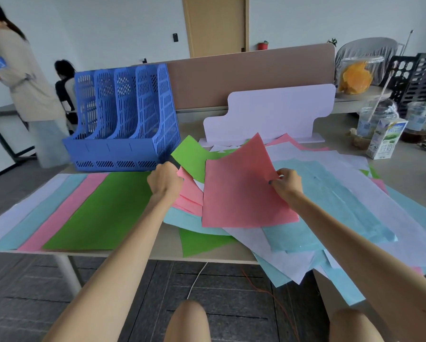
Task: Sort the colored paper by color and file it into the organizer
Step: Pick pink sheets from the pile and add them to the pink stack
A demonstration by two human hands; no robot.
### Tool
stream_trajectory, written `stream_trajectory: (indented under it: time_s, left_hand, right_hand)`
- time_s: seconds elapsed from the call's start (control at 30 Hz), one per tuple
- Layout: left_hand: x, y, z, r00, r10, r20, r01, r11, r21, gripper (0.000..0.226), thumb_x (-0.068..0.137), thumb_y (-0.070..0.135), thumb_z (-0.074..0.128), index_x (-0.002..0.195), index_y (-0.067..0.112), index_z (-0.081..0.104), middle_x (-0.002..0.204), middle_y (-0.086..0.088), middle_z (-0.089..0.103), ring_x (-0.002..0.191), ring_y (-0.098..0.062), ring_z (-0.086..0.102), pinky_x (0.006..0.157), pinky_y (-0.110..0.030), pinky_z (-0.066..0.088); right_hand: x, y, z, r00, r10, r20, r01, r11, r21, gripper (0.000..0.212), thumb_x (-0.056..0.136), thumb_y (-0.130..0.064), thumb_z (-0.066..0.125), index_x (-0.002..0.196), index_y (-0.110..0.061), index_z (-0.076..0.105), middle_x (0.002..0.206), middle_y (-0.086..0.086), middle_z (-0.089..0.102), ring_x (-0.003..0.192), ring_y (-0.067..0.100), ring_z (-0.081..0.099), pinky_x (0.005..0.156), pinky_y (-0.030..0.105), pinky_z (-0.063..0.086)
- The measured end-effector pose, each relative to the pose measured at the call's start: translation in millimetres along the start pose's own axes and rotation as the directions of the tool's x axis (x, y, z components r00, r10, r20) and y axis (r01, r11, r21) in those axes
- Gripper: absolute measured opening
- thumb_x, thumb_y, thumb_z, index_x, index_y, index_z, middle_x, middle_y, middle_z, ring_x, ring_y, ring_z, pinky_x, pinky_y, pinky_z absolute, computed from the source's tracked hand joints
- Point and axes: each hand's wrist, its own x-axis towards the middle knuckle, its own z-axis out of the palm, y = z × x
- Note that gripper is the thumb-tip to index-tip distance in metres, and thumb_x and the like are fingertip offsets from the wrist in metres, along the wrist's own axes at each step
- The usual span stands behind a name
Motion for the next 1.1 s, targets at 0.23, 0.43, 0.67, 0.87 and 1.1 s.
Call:
stream_trajectory:
  time_s: [0.23, 0.43, 0.67, 0.87, 1.1]
  left_hand:
    - [-10, 12, -3, 0.981, 0.188, -0.039, -0.156, 0.9, 0.407, 0.039, 0.087, 0.009, 0.064, 0.058, 0.015, 0.039, 0.066, -0.002, 0.057, 0.062, -0.021, 0.054, 0.054, -0.027, 0.031]
    - [-10, 16, -2, 0.988, 0.15, -0.035, -0.138, 0.961, 0.238, 0.018, 0.088, 0.01, 0.062, 0.074, 0.013, 0.05, 0.083, -0.008, 0.062, 0.074, -0.026, 0.061, 0.056, -0.028, 0.035]
    - [6, -1, 12, 0.844, -0.289, 0.452, 0.522, 0.634, -0.57, 0.029, 0.081, 0.009, 0.059, 0.109, 0.001, 0.057, 0.113, -0.016, 0.062, 0.091, -0.028, 0.064, 0.074, -0.035, 0.056]
    - [2, 1, 2, 0.967, -0.172, 0.187, 0.234, 0.887, -0.398, 0.022, 0.094, 0.008, 0.045, 0.11, -0.006, 0.051, 0.109, -0.022, 0.059, 0.08, -0.03, 0.057, 0.059, -0.028, 0.037]
    - [9, 7, -29, 0.966, -0.151, -0.211, 0.058, 0.918, -0.392, 0.021, 0.1, 0.015, 0.043, 0.103, -0.001, 0.057, 0.107, -0.02, 0.062, 0.102, -0.034, 0.055, 0.071, -0.039, 0.043]
  right_hand:
    - [-2, -1, -1, 1.0, 0.01, 0.002, -0.01, 1.0, 0.019, 0.016, 0.08, -0.006, 0.058, 0.093, -0.007, 0.067, 0.085, 0.012, 0.063, 0.078, 0.028, 0.059, 0.069, 0.031, 0.047]
    - [-2, 0, -4, 1.0, 0.012, 0.004, -0.012, 1.0, 0.026, 0.018, 0.079, -0.003, 0.058, 0.095, -0.006, 0.067, 0.084, 0.011, 0.062, 0.075, 0.026, 0.057, 0.065, 0.027, 0.043]
    - [-3, 1, -5, 1.0, 0.009, 0.01, -0.009, 0.999, 0.038, 0.019, 0.08, -0.003, 0.059, 0.096, -0.006, 0.068, 0.084, 0.011, 0.062, 0.077, 0.025, 0.057, 0.069, 0.028, 0.046]
    - [-4, 1, -4, 1.0, 0.009, 0.008, -0.009, 1.0, 0.028, 0.02, 0.079, -0.002, 0.058, 0.096, -0.006, 0.068, 0.086, 0.012, 0.062, 0.078, 0.025, 0.056, 0.067, 0.028, 0.044]
    - [-2, 2, -4, 0.999, 0.03, 0.017, -0.031, 0.999, 0.027, 0.019, 0.078, -0.003, 0.058, 0.095, -0.005, 0.068, 0.082, 0.012, 0.061, 0.074, 0.026, 0.056, 0.064, 0.027, 0.041]
